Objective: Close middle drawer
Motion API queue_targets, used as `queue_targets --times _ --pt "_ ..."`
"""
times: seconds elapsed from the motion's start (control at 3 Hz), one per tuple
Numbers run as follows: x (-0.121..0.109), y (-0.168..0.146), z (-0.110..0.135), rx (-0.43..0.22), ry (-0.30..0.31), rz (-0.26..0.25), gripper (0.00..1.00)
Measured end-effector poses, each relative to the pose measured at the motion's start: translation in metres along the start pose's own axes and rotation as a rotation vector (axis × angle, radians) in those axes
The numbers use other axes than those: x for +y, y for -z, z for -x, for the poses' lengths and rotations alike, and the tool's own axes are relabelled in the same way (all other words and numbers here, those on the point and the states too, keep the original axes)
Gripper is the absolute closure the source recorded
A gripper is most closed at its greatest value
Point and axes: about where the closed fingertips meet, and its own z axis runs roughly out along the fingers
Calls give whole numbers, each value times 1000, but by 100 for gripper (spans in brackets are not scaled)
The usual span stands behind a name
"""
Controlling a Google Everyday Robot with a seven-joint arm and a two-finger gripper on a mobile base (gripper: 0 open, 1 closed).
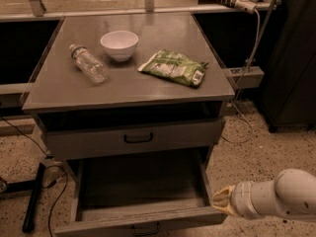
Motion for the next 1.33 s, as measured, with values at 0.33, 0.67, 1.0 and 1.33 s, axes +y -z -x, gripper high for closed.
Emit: queue_targets --times 0.33,0.67,1.0,1.33 --pt "2 -2 0 18 14 0 100" --pt "21 -37 -12 42 0 47 100" --pt "44 -85 -25 71 3 96 100" --pt "63 -119 -28 78 33 132 100"
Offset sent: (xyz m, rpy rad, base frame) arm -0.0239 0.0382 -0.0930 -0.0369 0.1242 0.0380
